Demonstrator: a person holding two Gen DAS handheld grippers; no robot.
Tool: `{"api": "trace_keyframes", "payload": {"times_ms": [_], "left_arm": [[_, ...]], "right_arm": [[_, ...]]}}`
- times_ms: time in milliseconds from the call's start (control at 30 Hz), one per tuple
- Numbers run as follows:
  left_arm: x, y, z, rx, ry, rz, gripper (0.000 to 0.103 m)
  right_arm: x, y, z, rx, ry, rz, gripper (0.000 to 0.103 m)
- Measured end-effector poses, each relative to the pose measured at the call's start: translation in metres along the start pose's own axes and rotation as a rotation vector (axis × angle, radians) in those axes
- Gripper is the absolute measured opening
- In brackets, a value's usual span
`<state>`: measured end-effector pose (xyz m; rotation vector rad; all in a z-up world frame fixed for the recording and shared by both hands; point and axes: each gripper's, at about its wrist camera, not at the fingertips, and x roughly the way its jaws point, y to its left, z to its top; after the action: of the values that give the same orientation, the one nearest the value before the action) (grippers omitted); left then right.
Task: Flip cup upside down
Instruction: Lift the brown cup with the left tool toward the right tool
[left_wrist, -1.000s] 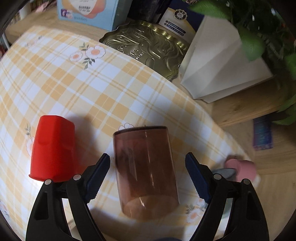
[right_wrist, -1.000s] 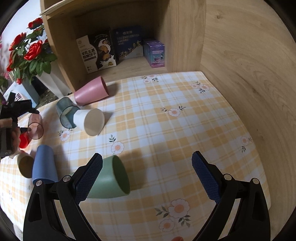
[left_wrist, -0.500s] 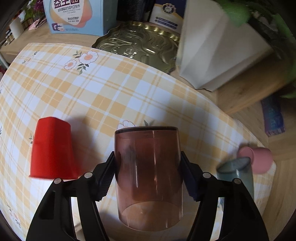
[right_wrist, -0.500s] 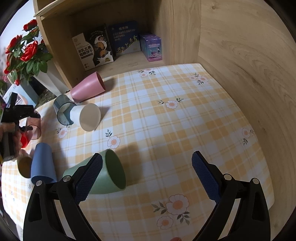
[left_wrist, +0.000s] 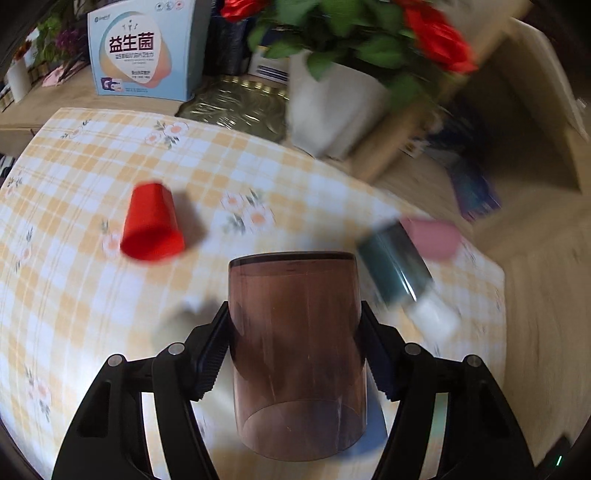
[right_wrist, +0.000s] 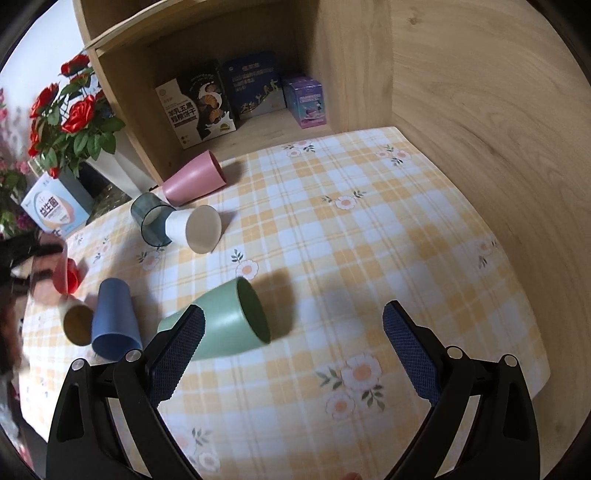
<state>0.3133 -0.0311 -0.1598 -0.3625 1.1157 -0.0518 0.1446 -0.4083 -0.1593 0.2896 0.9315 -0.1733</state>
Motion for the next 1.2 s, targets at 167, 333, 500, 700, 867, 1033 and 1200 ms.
{"api": "trace_keyframes", "payload": {"times_ms": [167,333,500,700,867,1033,1200], "left_arm": [[-0.018,-0.009,-0.067,0.054,0.051,-0.064,0.064],[-0.023,-0.03,-0.127,0.103,0.102,-0.13,0.064],[-0.01,-0.06,-0.17,0.174,0.156,-0.155,0.064],[0.015,-0.085,-0.199,0.241,0.187,-0.124,0.064],[0.037,-0.091,-0.212,0.273,0.203,-0.095,0.064],[0.045,-0.09,-0.214,0.284,0.203,-0.083,0.064],[0.047,-0.09,-0.215,0.29,0.211,-0.081,0.065]], "right_arm": [[-0.01,-0.012,-0.014,0.017,0.01,-0.009,0.094],[-0.02,-0.022,-0.026,0.022,0.007,-0.017,0.094],[-0.028,-0.029,-0.034,0.027,0.004,-0.015,0.094],[-0.031,-0.042,-0.04,0.046,0.006,-0.022,0.094],[-0.03,-0.051,-0.044,0.053,0.011,-0.027,0.094],[-0.027,-0.057,-0.046,0.065,0.022,-0.032,0.094],[-0.024,-0.055,-0.047,0.062,0.034,-0.034,0.094]]}}
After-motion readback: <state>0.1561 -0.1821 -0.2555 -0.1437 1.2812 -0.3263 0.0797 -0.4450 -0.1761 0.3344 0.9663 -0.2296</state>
